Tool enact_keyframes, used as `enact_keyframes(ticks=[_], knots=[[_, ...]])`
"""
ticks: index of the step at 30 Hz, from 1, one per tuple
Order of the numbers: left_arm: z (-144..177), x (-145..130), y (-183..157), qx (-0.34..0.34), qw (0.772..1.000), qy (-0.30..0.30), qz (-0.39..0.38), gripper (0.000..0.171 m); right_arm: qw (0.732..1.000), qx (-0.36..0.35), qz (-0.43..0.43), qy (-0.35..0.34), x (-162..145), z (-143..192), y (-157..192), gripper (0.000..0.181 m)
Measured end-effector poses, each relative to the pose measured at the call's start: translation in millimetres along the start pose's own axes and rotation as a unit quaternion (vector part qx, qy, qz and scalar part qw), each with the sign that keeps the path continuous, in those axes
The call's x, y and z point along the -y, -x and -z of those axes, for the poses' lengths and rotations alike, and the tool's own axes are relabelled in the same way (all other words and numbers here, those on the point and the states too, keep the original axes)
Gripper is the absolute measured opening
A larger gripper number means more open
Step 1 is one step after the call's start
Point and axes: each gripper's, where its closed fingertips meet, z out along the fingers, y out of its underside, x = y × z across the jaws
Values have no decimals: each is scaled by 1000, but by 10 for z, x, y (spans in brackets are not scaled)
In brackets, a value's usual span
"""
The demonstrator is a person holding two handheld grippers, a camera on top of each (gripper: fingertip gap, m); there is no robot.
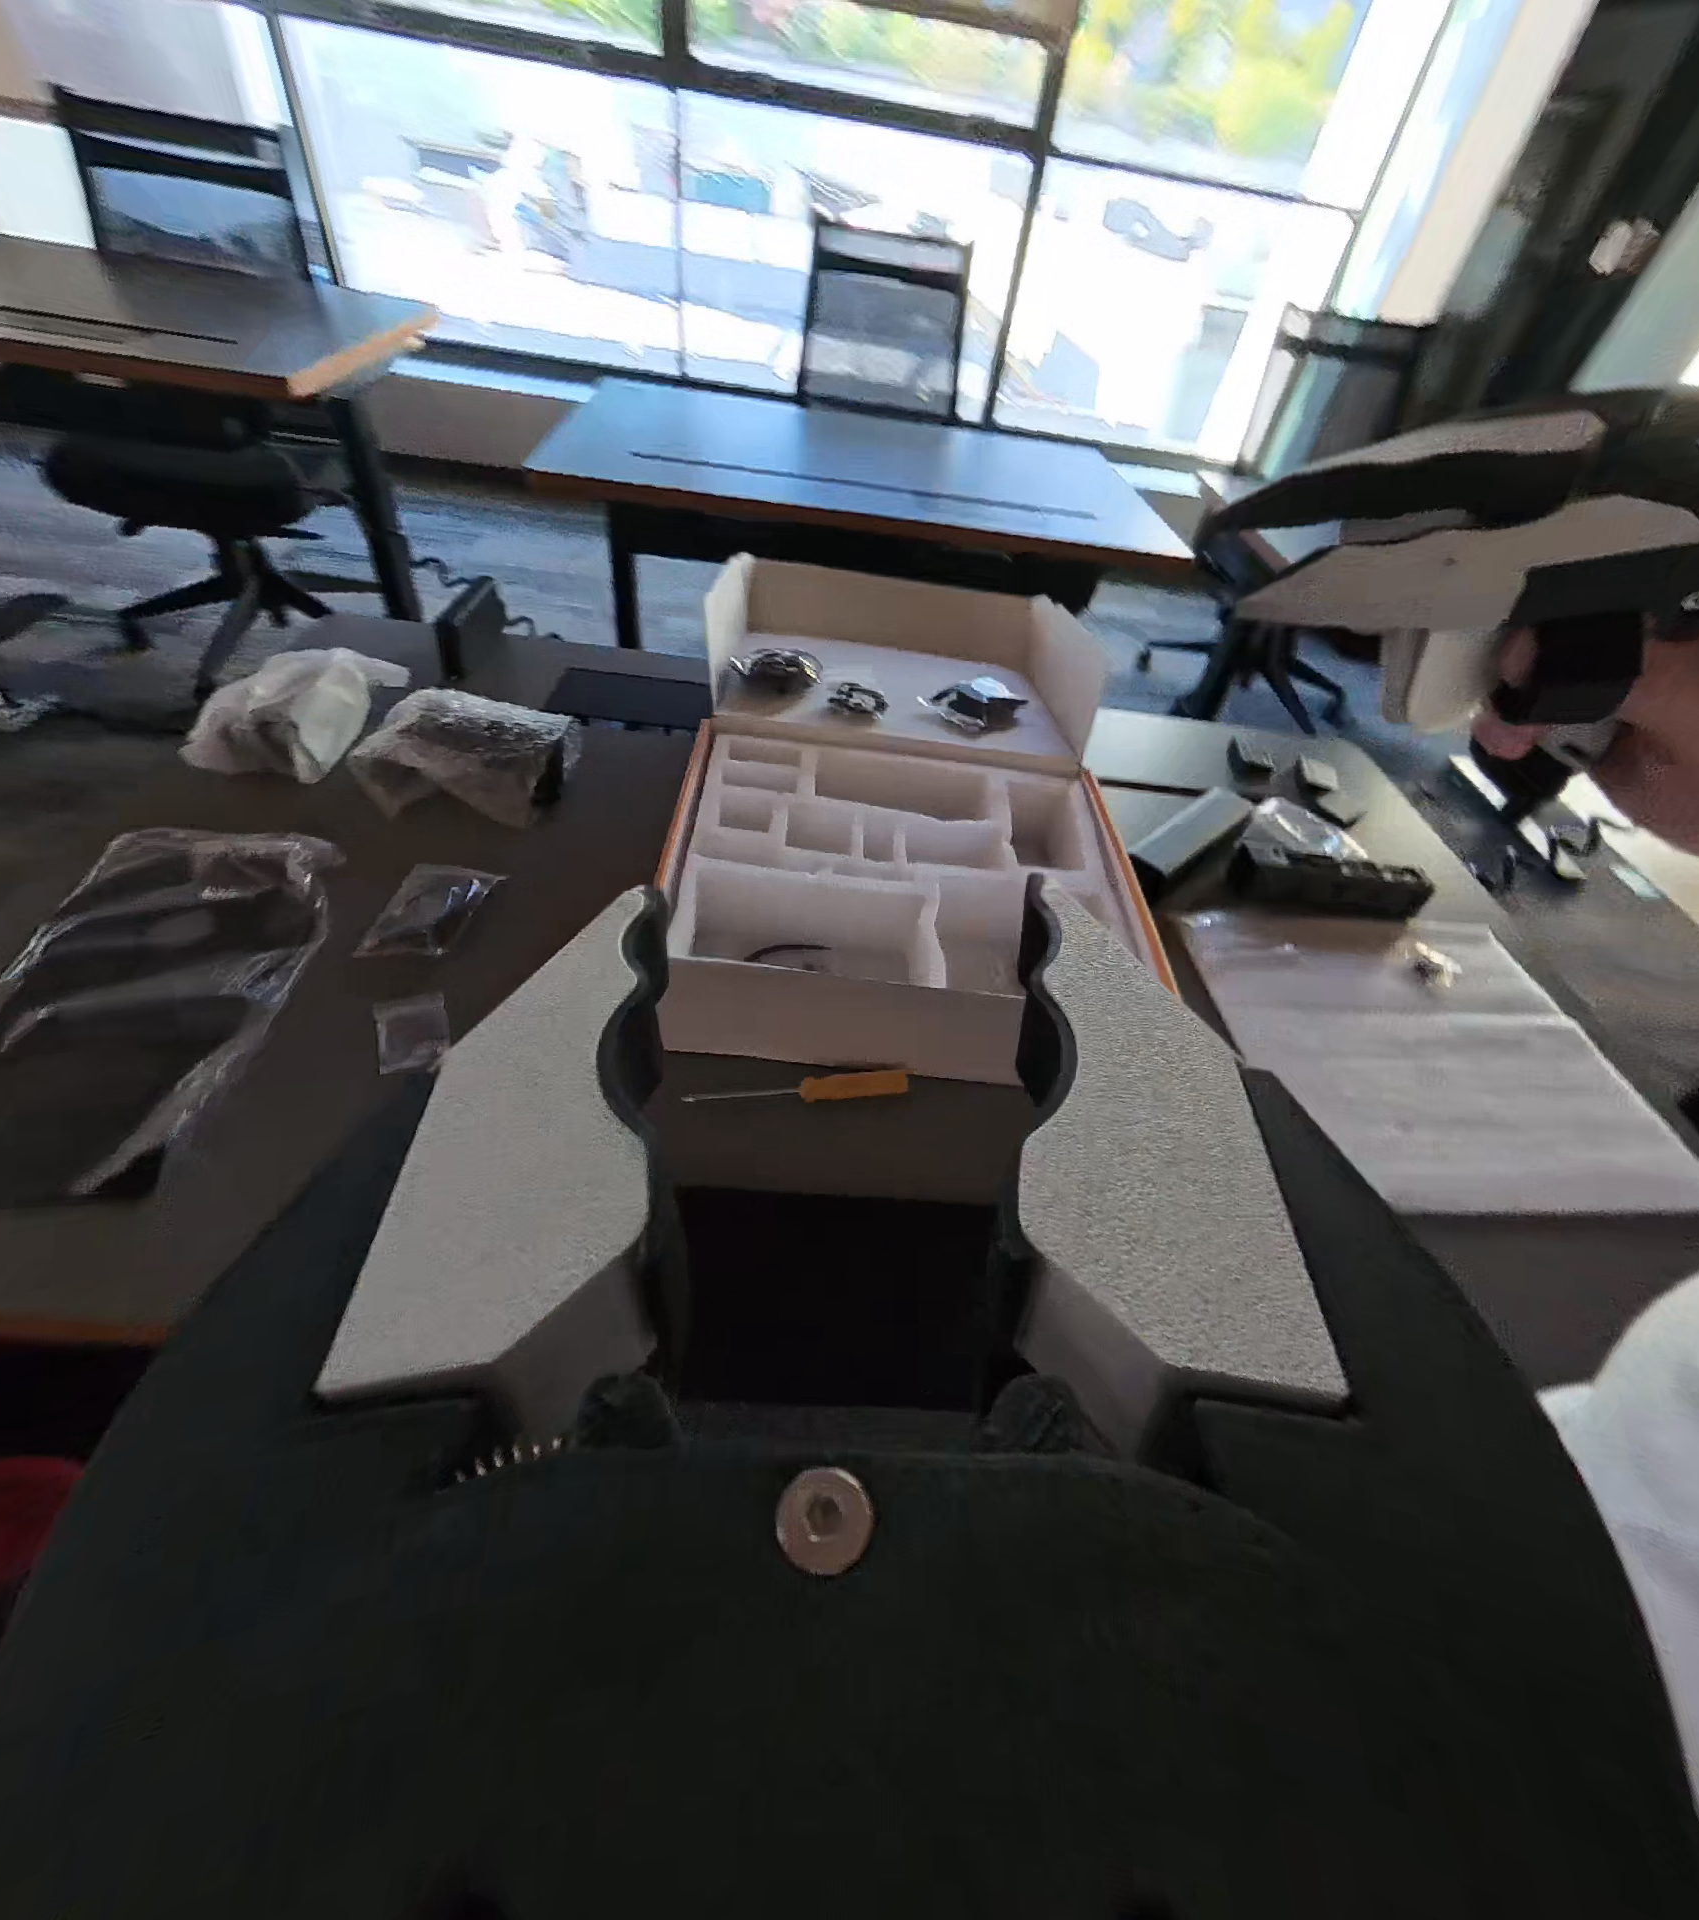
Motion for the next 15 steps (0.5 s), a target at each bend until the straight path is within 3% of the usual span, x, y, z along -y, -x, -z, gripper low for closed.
enact_keyframes(ticks=[3,6,10,15], knots=[[460,-202,-460,86,994,-37,62,67,998,59,26,-27,9,424,269,37],[1033,-405,-1136,119,982,-57,138,66,993,115,27,-29,156,801,640,37],[2082,-739,-1821,222,963,-10,155,68,974,208,49,-75,697,1032,1346,36],[3441,-1297,-2649,317,923,-3,218,67,947,288,72,-119,1351,1189,2468,38]])
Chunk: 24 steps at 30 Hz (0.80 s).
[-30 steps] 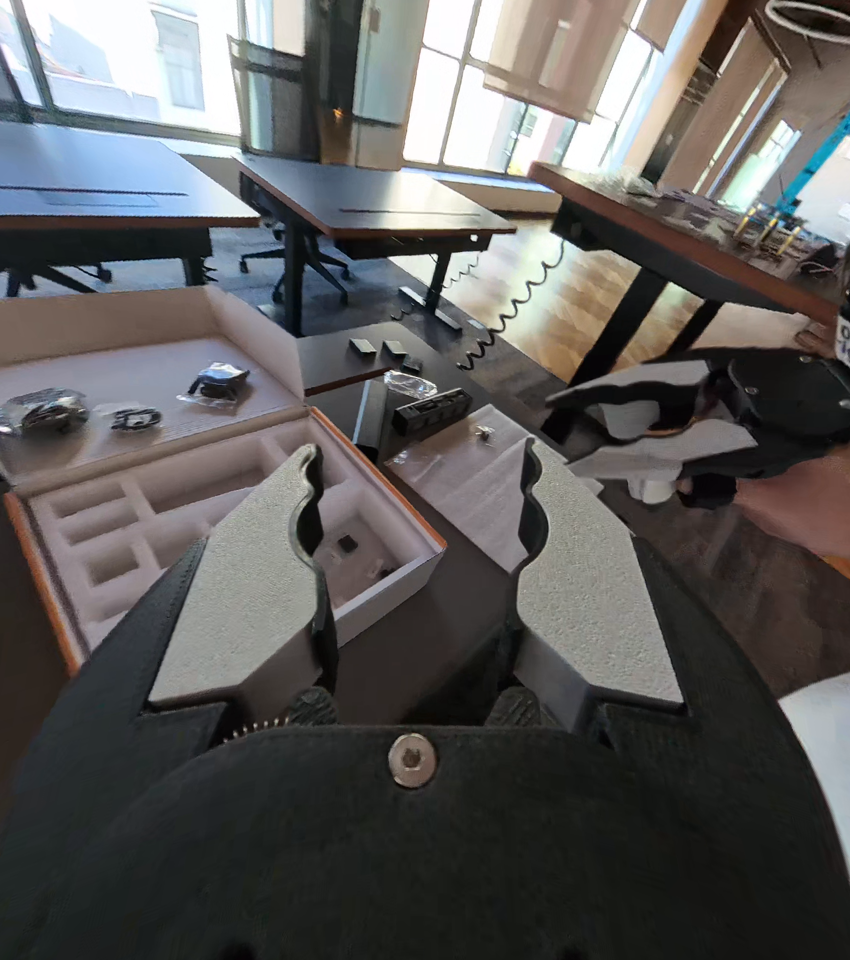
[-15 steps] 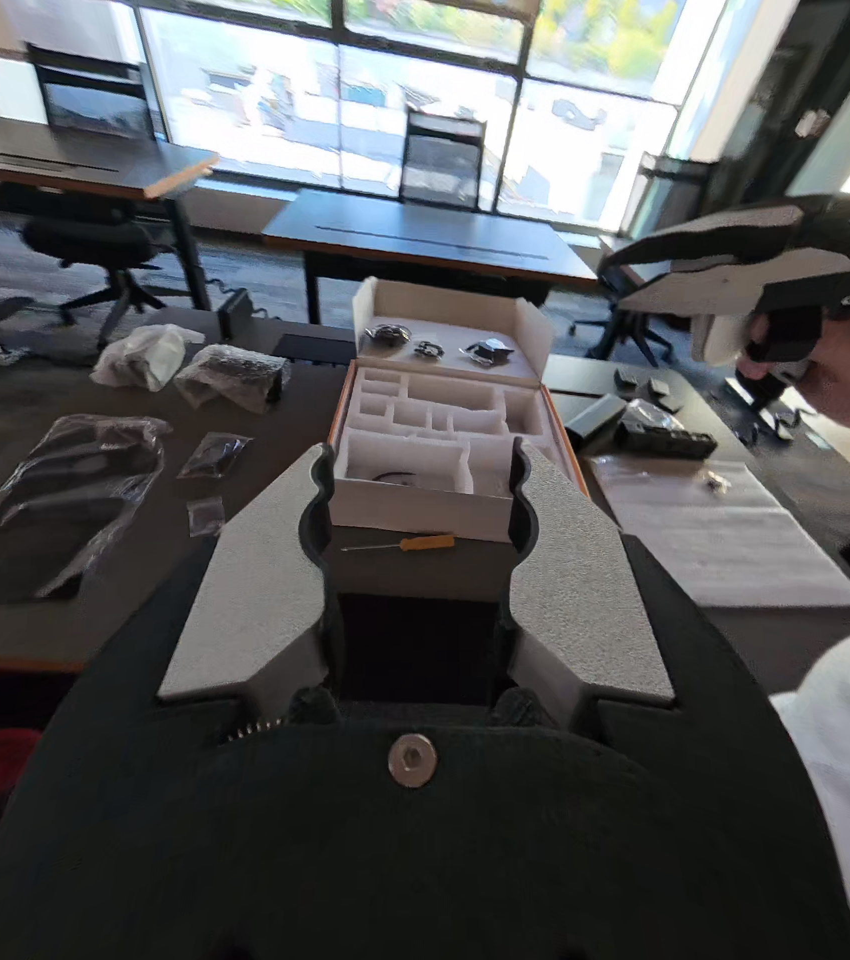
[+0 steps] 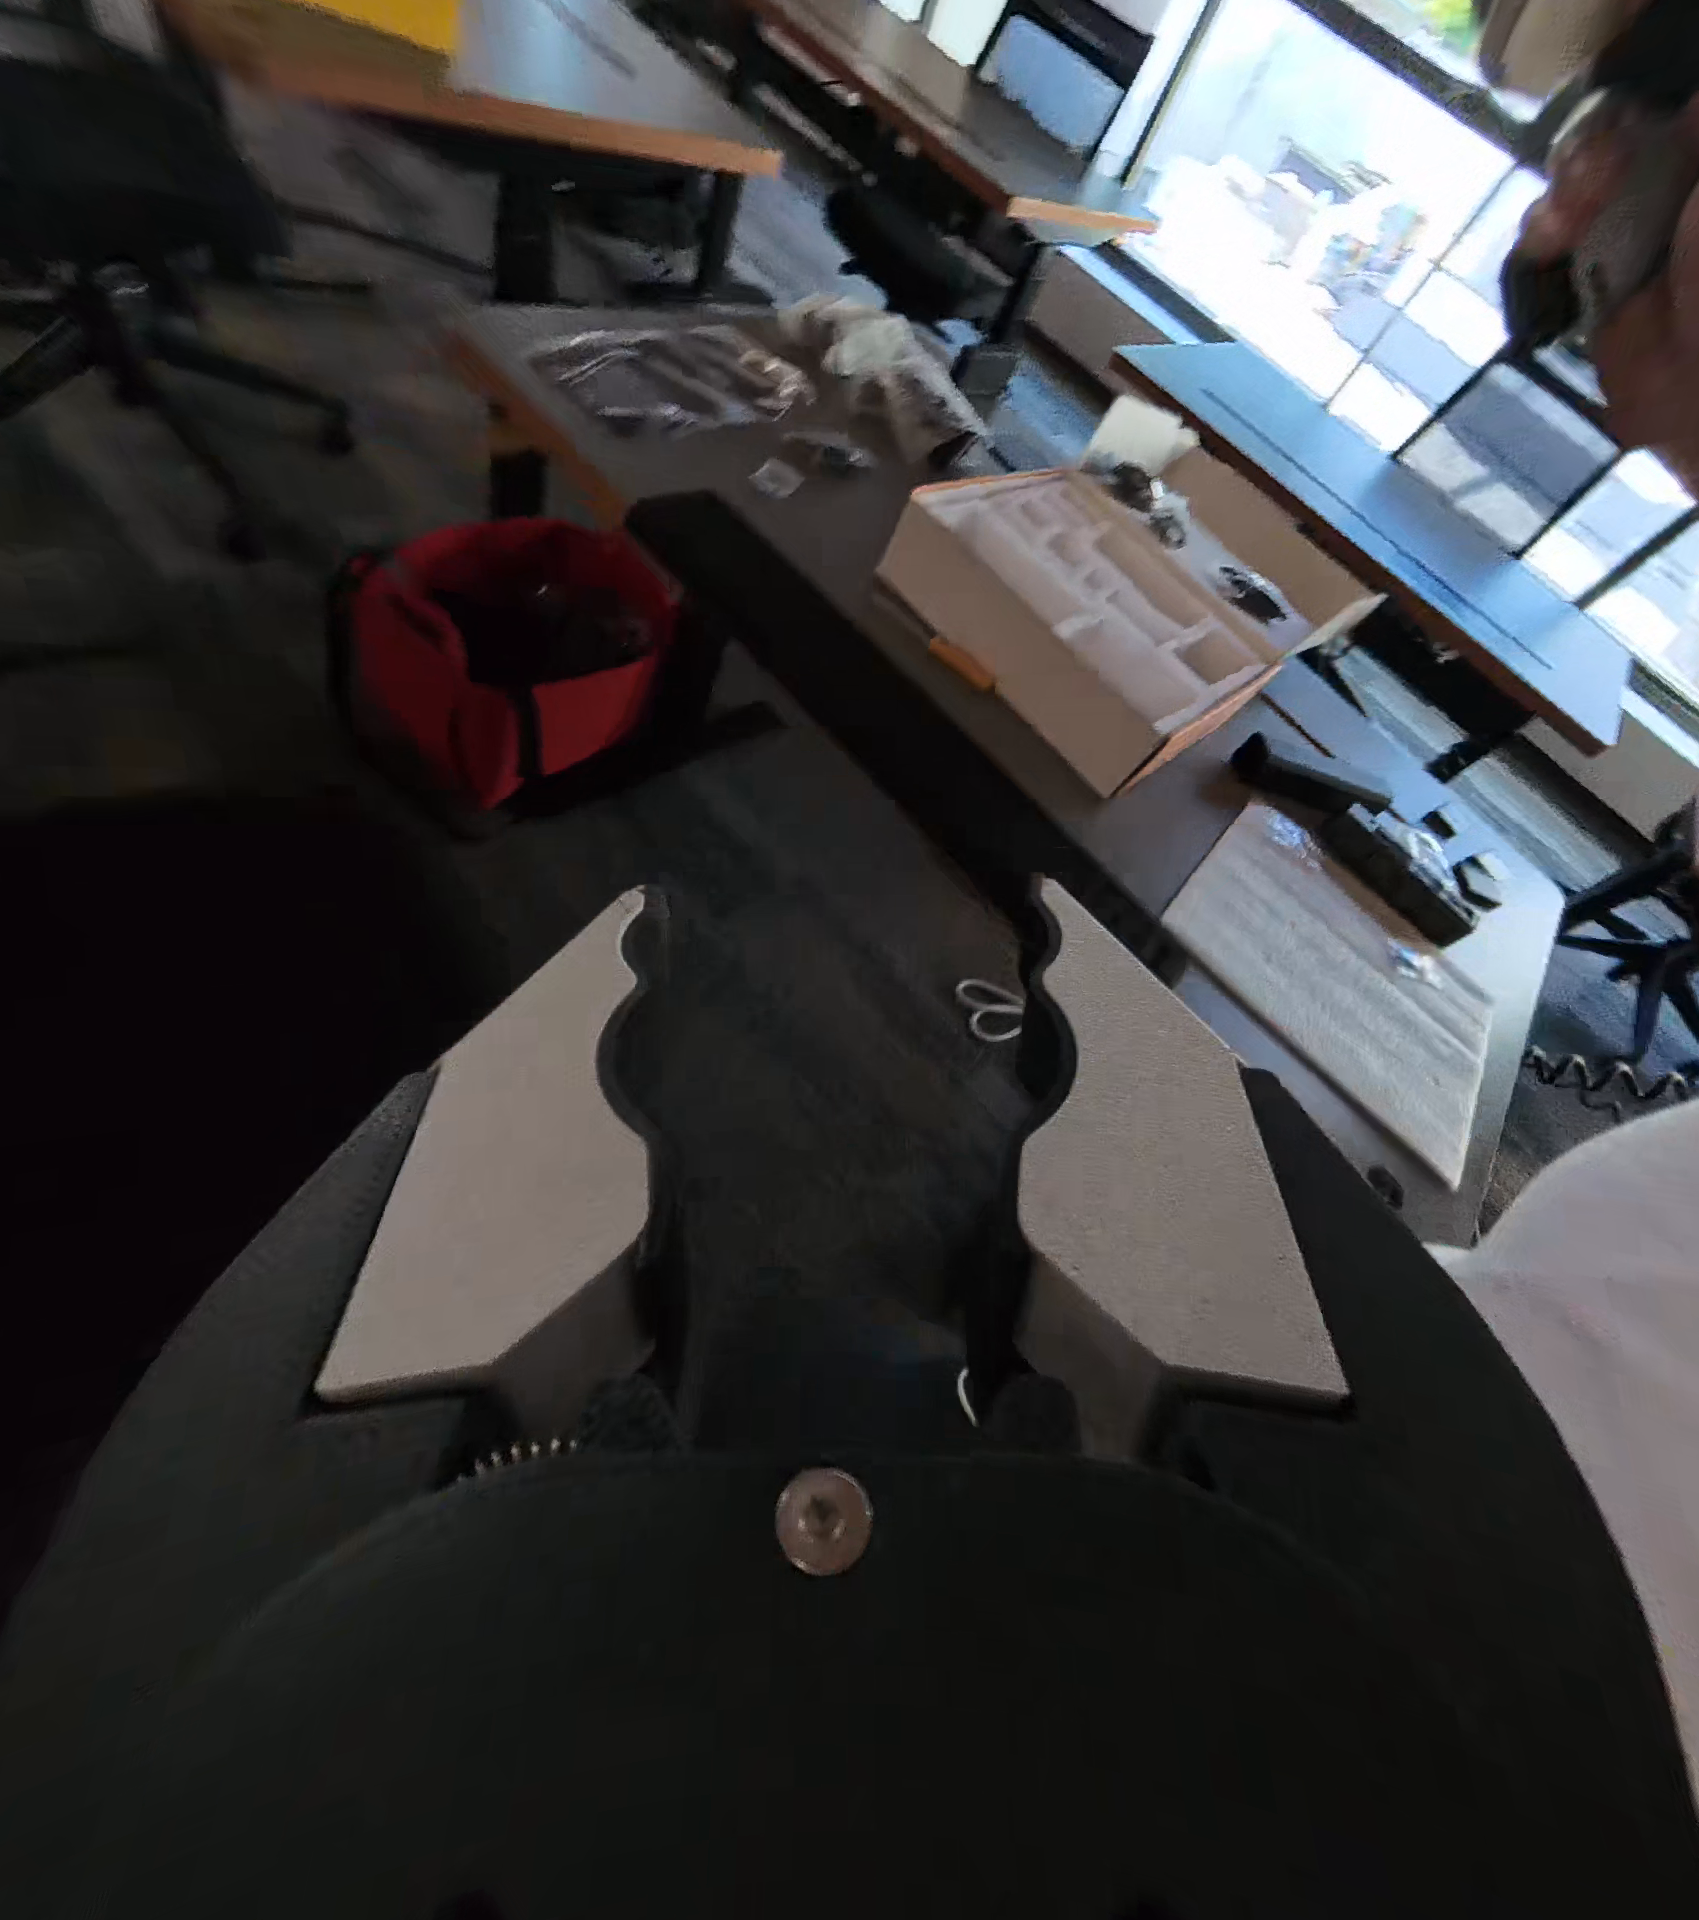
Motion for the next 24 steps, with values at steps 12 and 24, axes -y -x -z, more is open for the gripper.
enact_keyframes(ticks=[12,24], knots=[[3431,-1624,1386,151,988,-11,24,60,999,22,20,33,50,-740,2896,36],[5630,-1671,2567,153,984,83,-31,53,985,78,-99,117,-470,-998,5734,30]])
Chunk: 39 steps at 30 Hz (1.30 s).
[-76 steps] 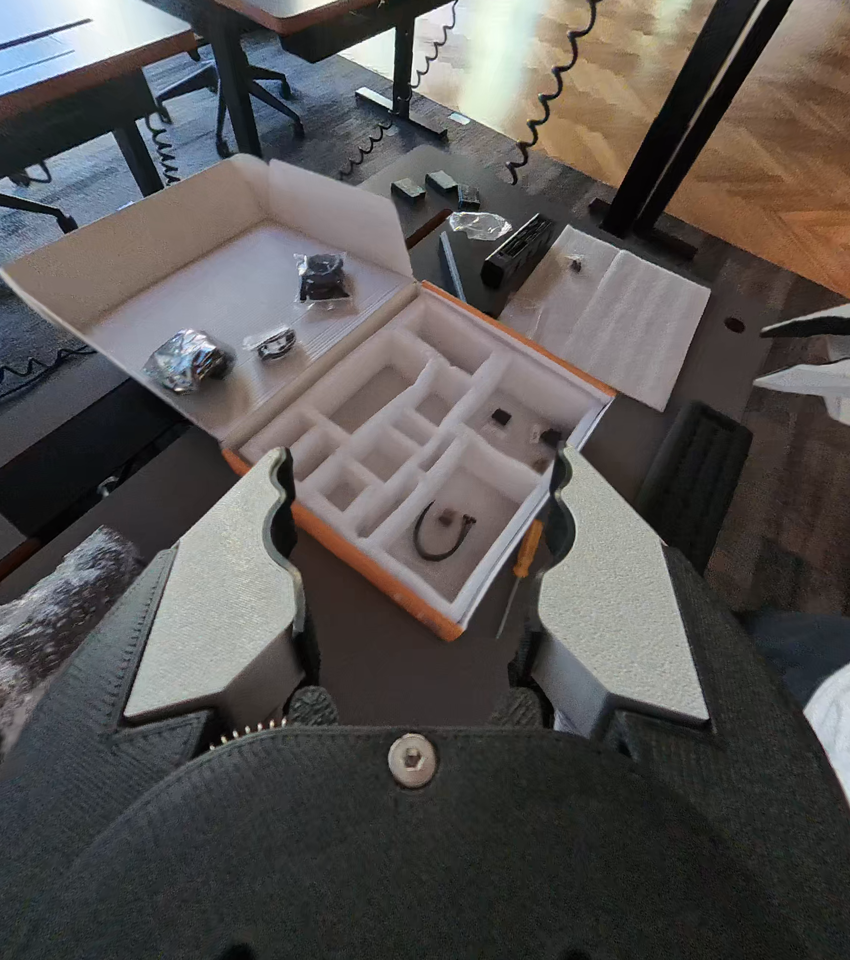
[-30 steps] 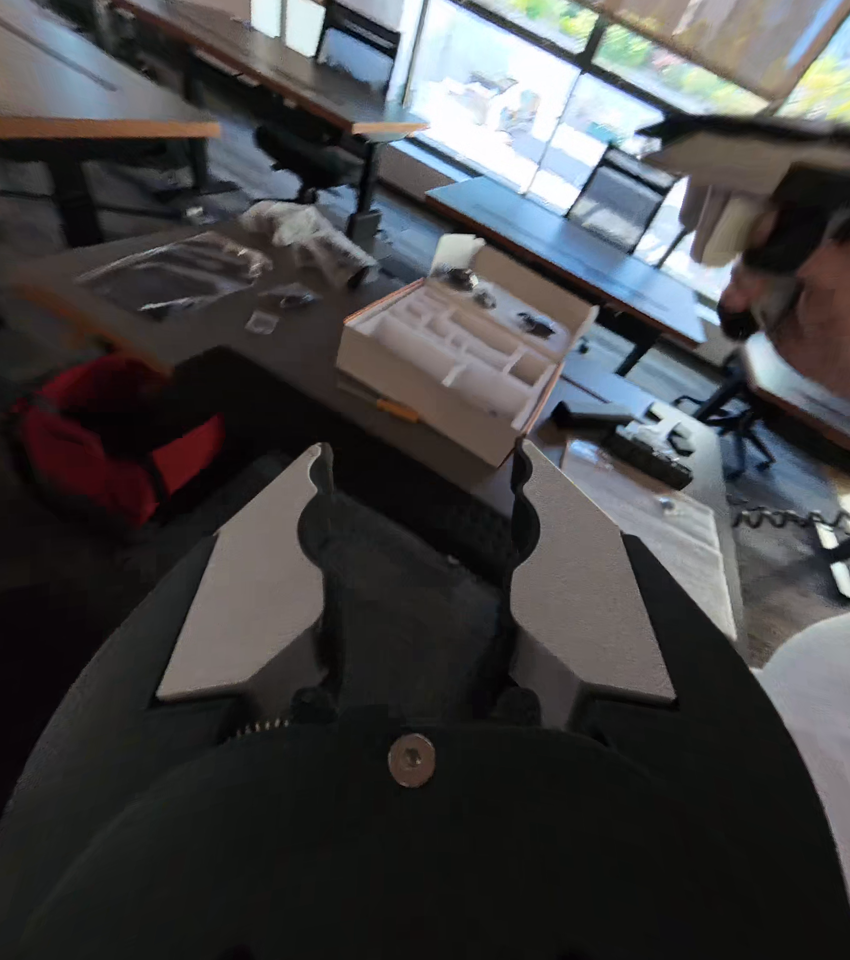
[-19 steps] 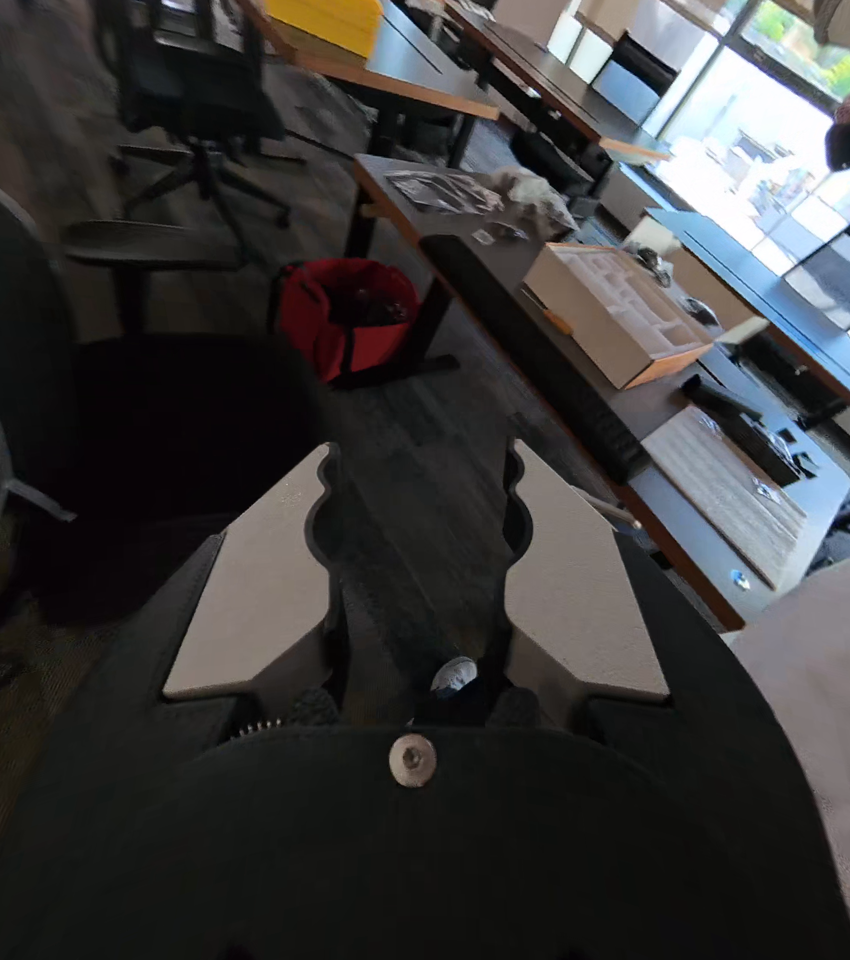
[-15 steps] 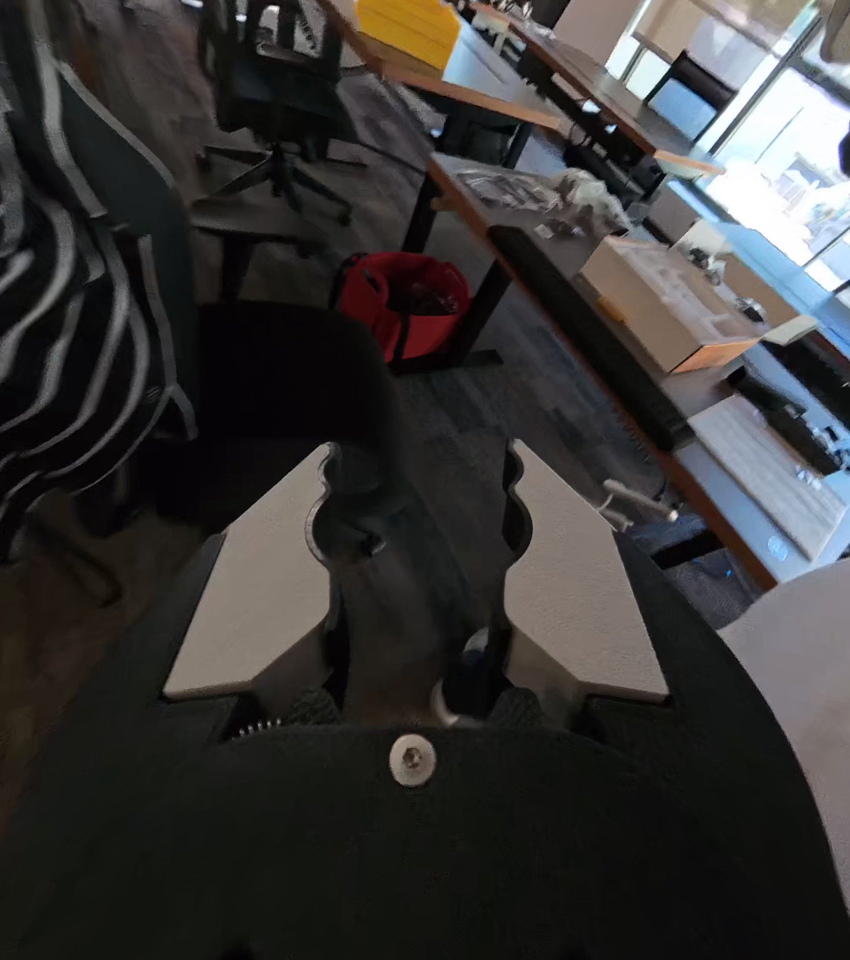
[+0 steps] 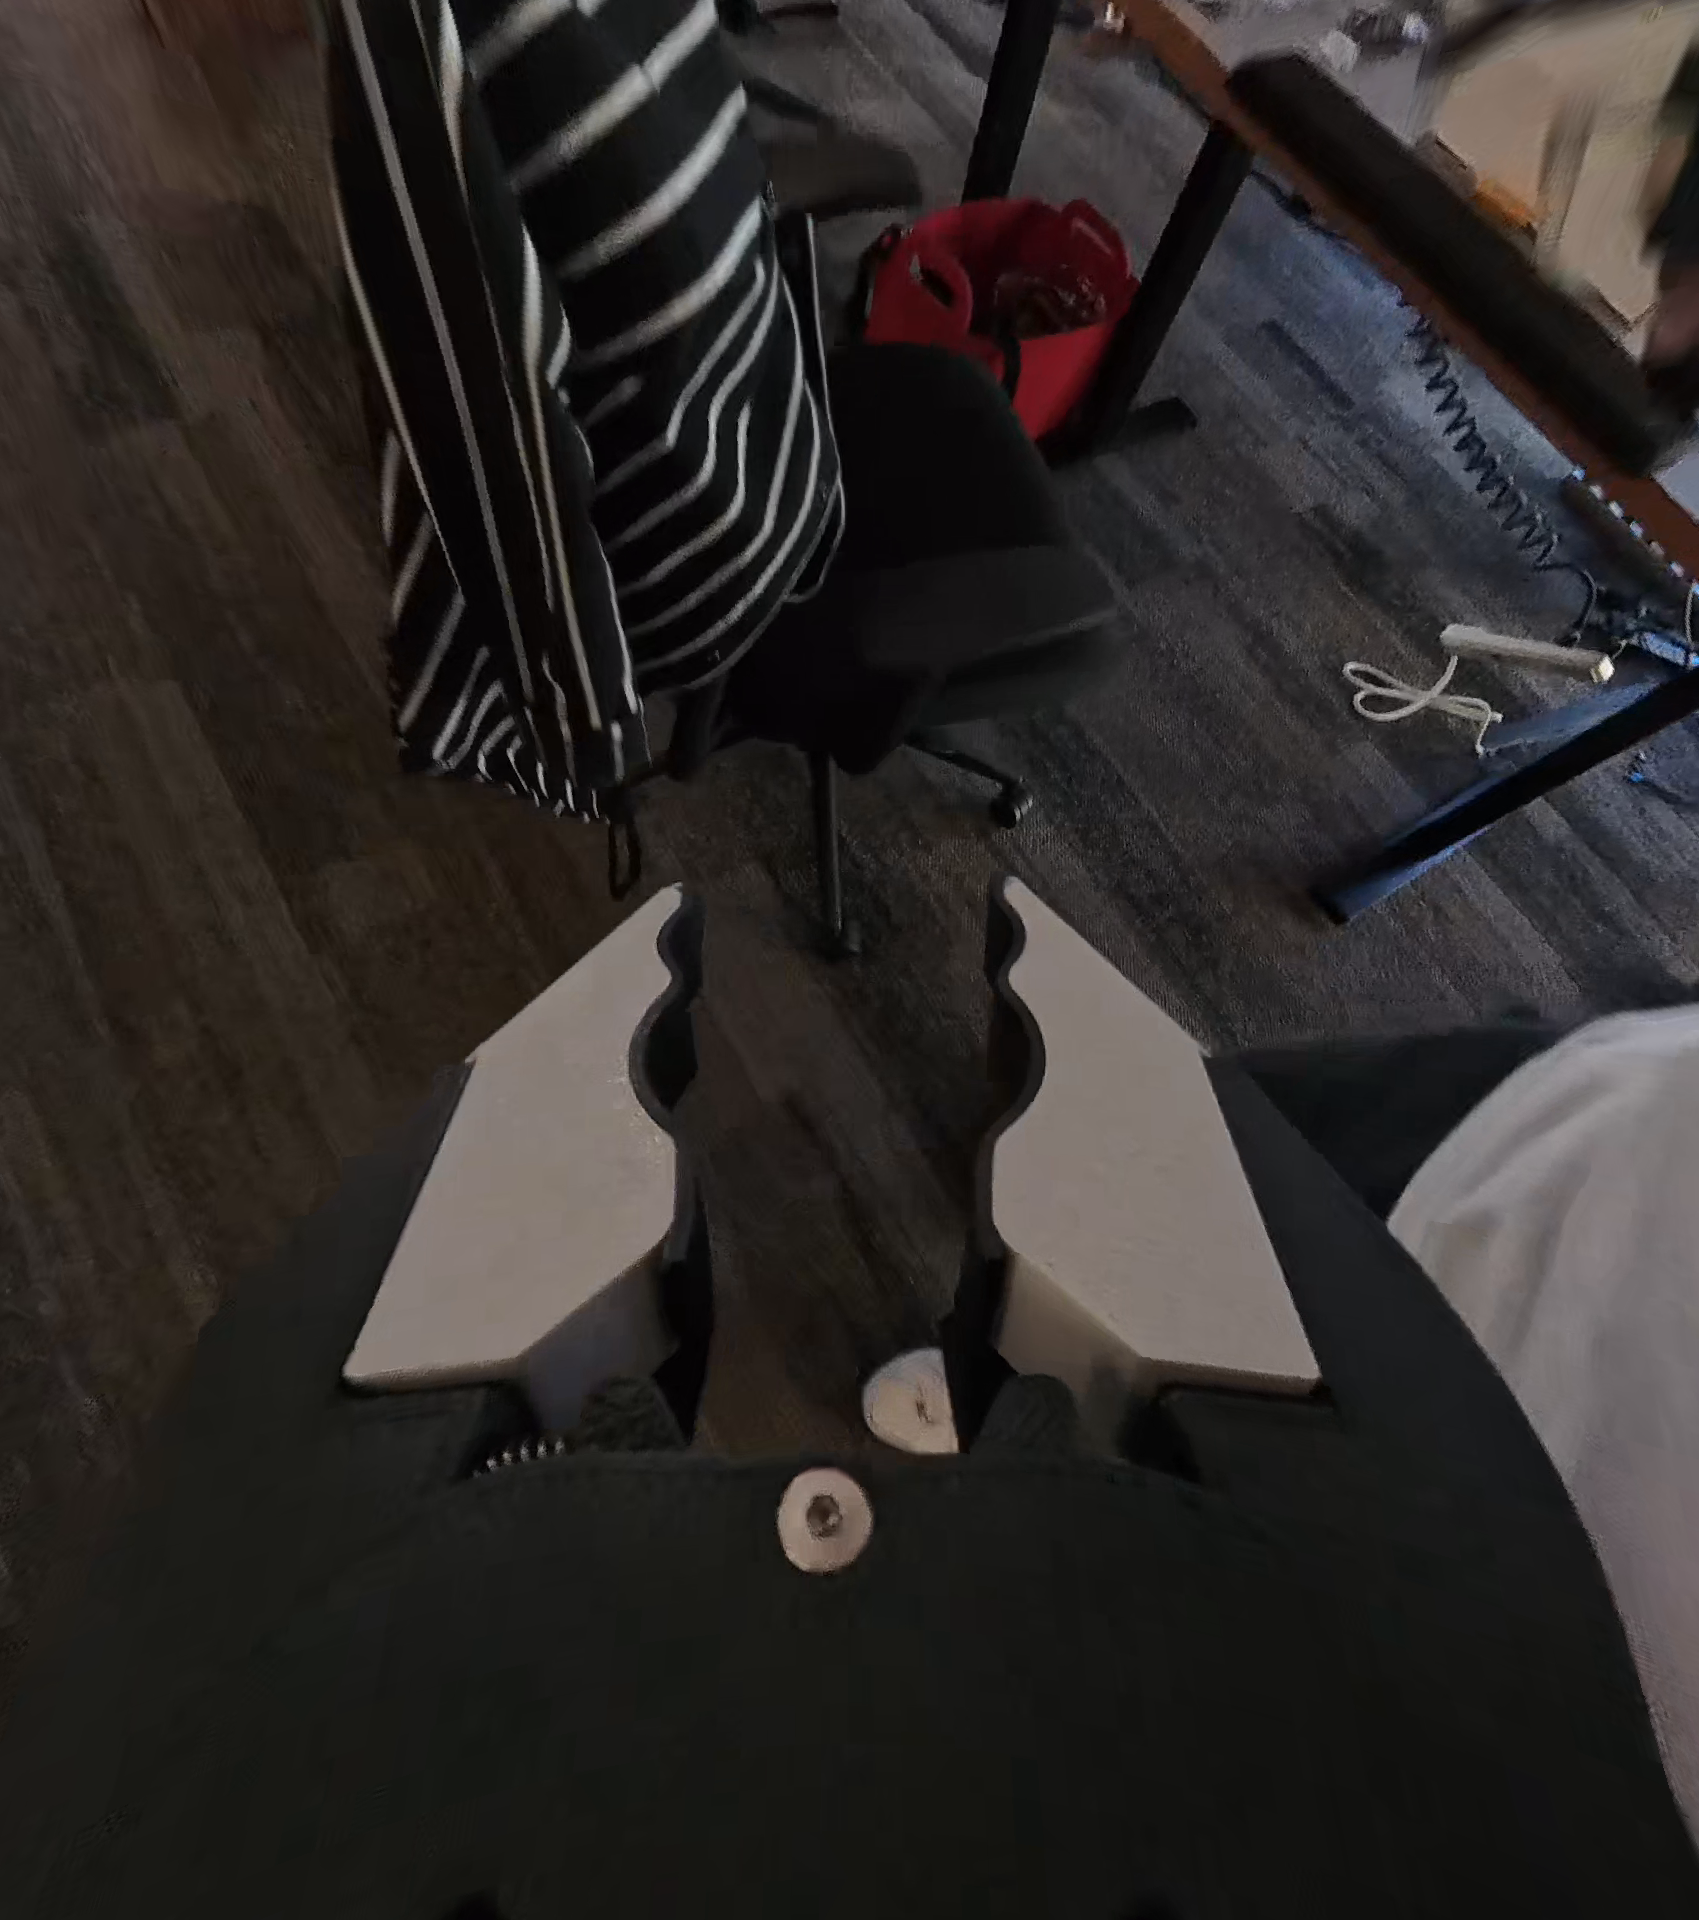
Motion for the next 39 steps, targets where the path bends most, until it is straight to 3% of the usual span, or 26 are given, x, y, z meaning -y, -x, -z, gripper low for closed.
enact_keyframes(ticks=[3,5,9,16,23,29,34,39], knots=[[-67,434,128,-2,999,-44,-2,47,999,19,23,42,-343,-134,404,29],[-164,706,163,-13,998,-67,-8,39,995,69,2,73,-568,-303,731,30],[-496,1088,206,-38,997,-57,-45,30,994,90,0,66,-636,-466,983,29],[-1061,1783,204,-47,993,-93,-59,23,992,80,24,98,-1016,-479,590,26],[-1371,2268,370,-114,984,-75,-111,25,996,-9,-36,79,-1123,-636,302,26],[-1641,2436,712,-206,955,-34,-212,26,990,-86,-83,79,-1344,-1114,499,26],[-1649,2557,897,-249,926,-17,-285,26,972,-129,-190,44,-1423,-1537,861,26],[-1665,2605,823,-303,900,-3,-313,27,961,-173,-210,52,-1607,-1551,1091,24]])
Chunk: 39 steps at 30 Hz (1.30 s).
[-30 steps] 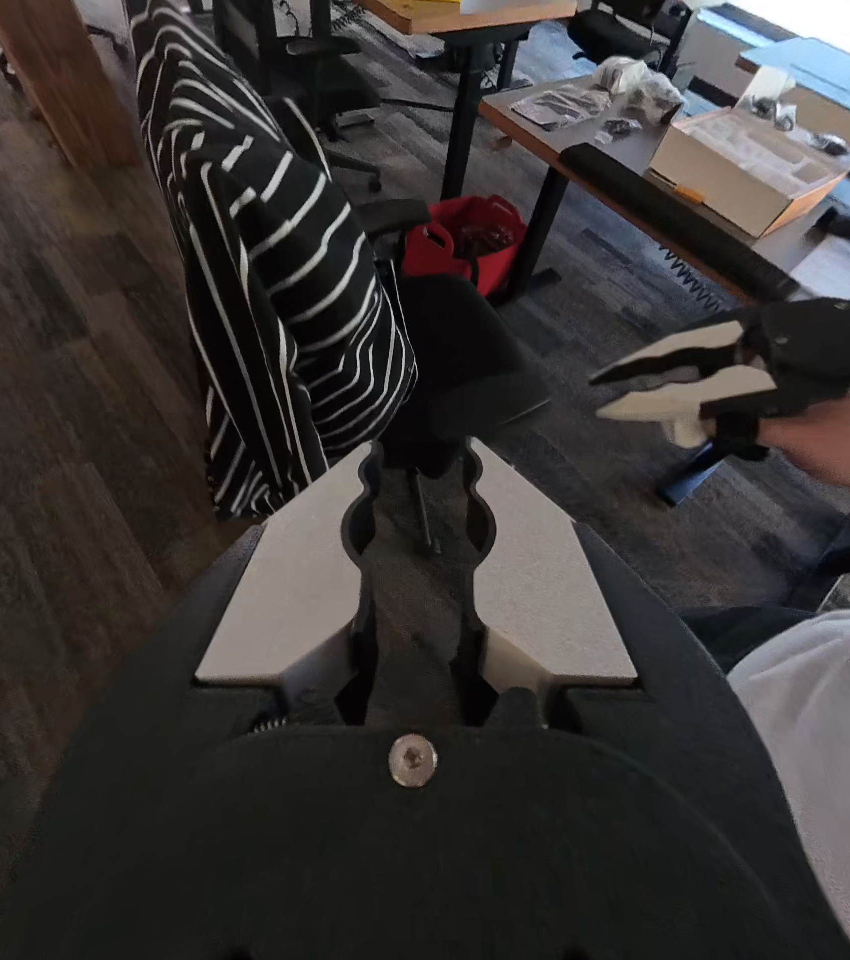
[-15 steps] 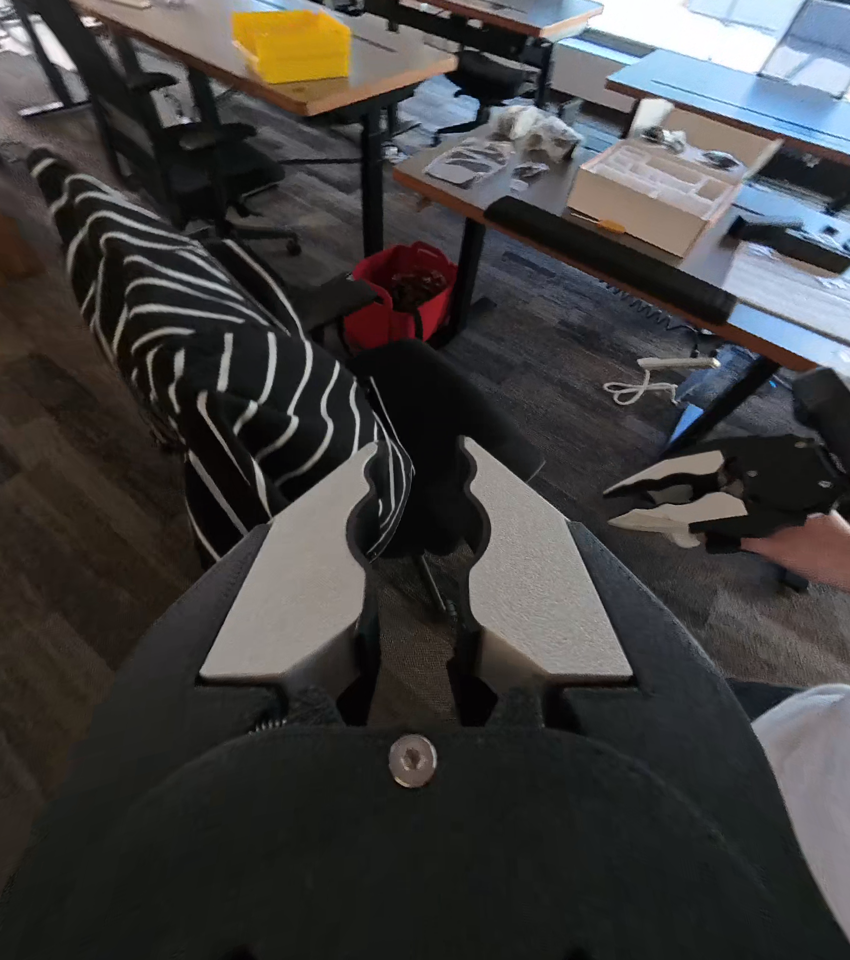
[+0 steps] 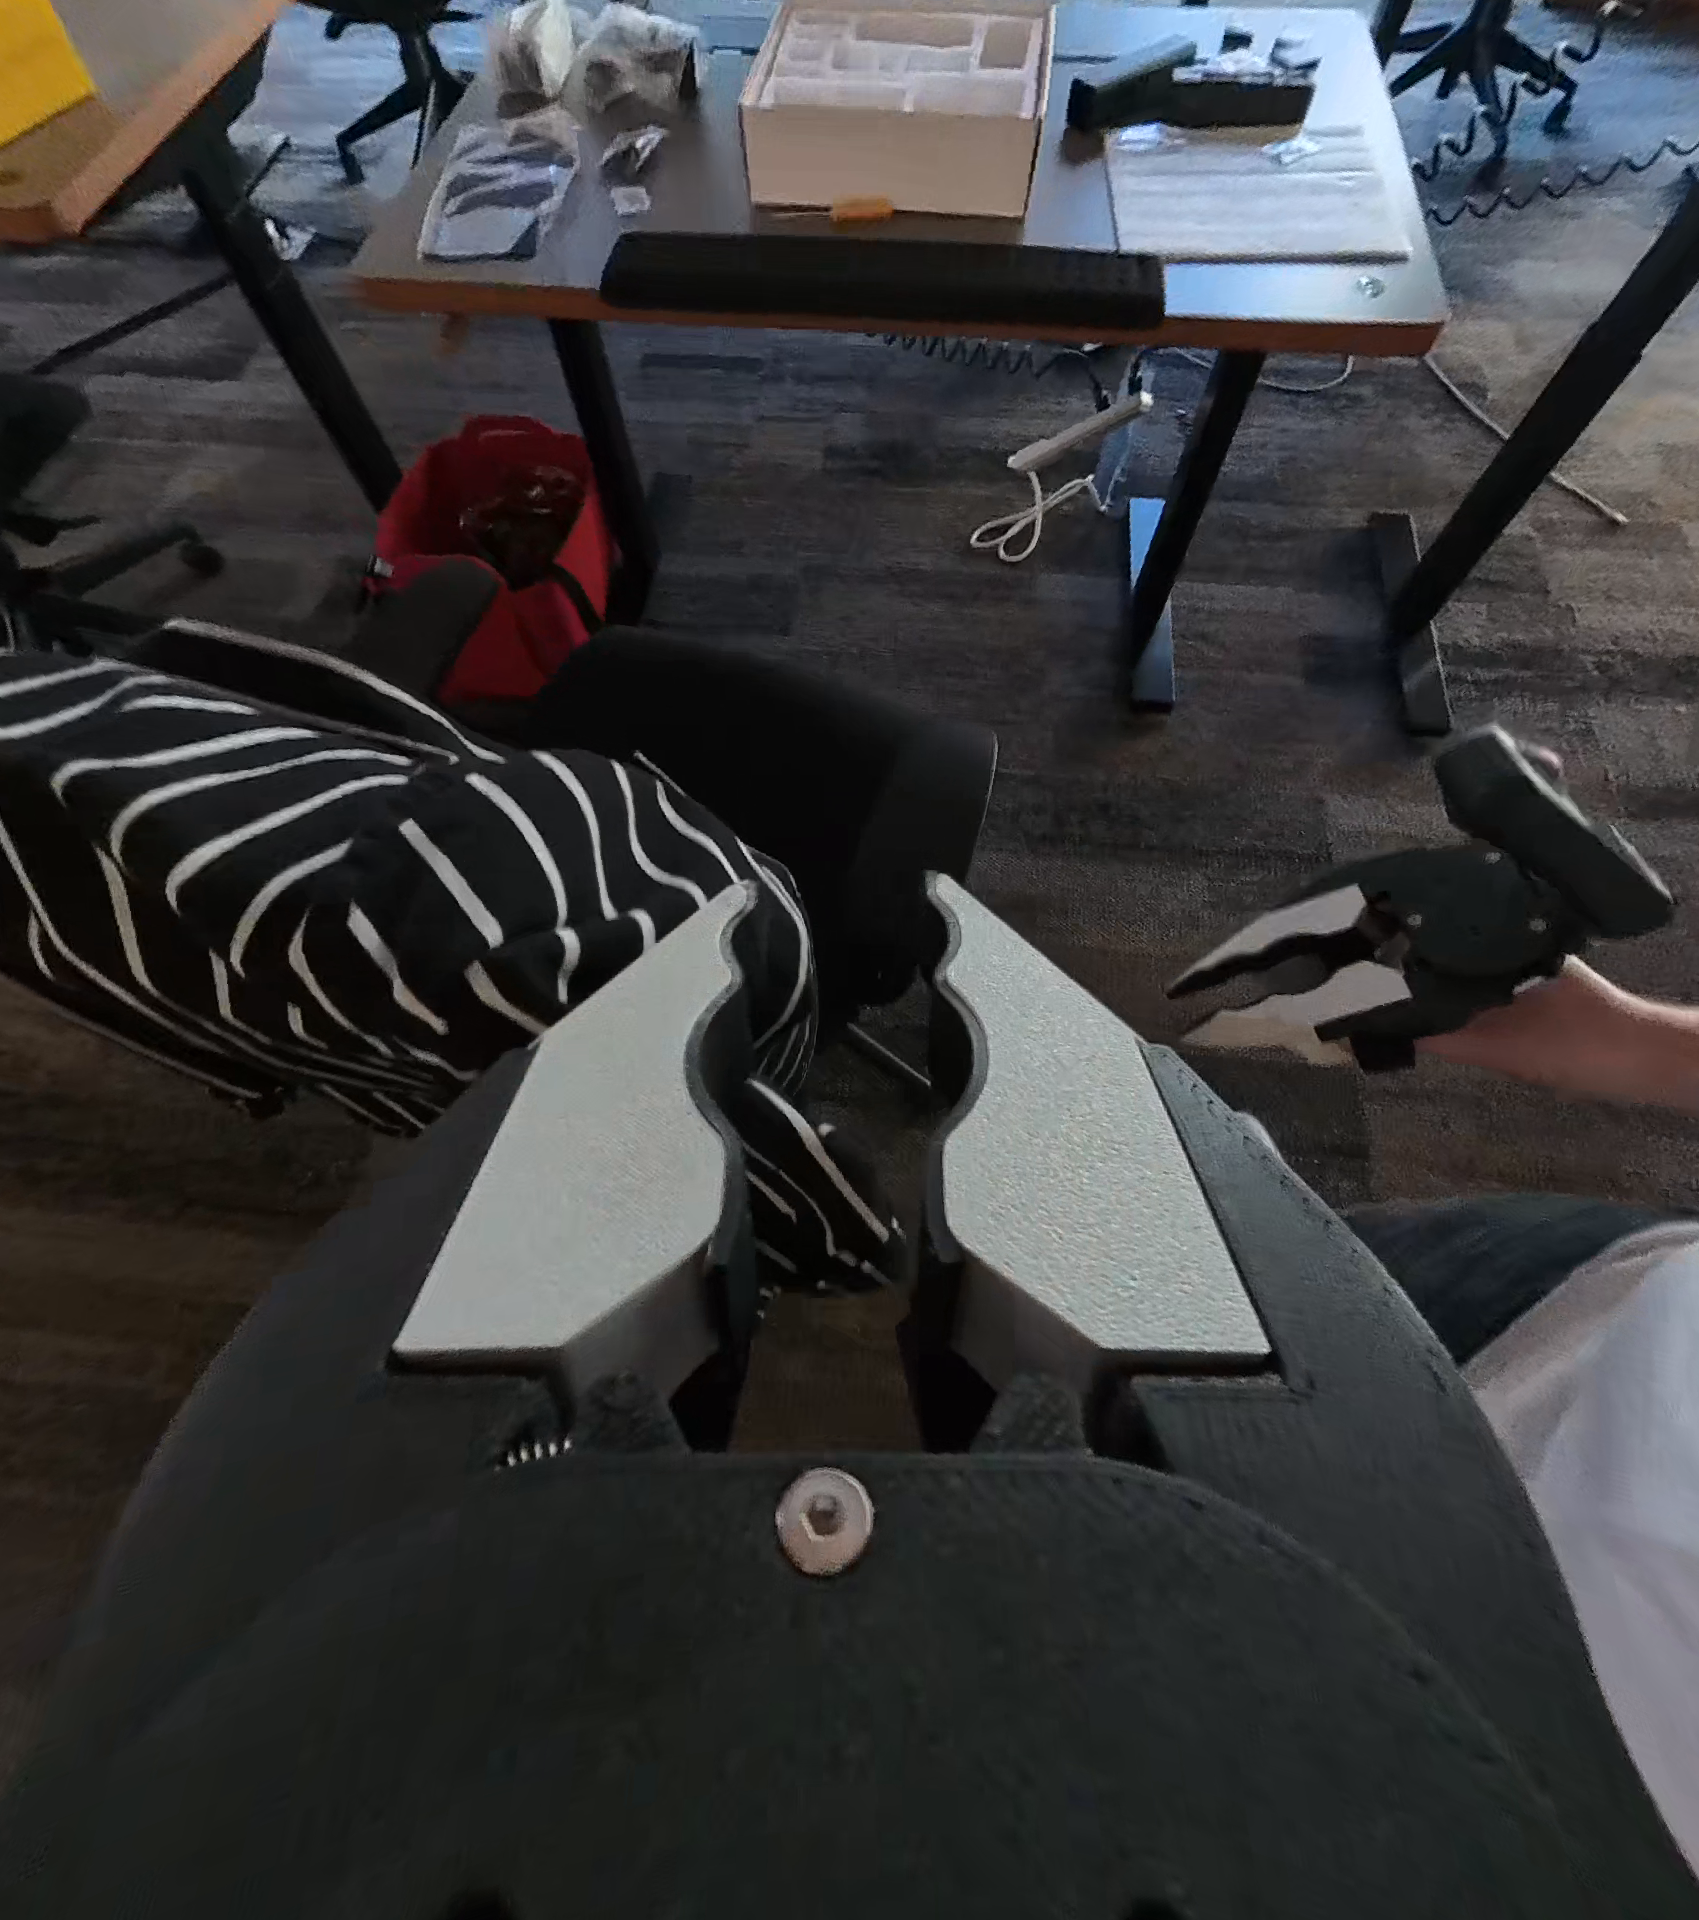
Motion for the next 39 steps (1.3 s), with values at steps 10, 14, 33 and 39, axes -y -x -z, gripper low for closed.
enact_keyframes(ticks=[10,14,33,39], knots=[[-1,233,-125,-50,996,-60,32,25,999,-31,-20,-38,-5,93,4,15],[-27,349,-139,-54,995,-80,32,24,993,-4,81,-90,625,-311,234,0],[-2776,2037,-2740,-210,964,-105,-123,54,898,-383,24,-215,1161,4715,-2492,30],[-3905,2458,-4183,-293,938,-69,-171,45,841,-520,31,-149,1031,6349,-3198,32]])
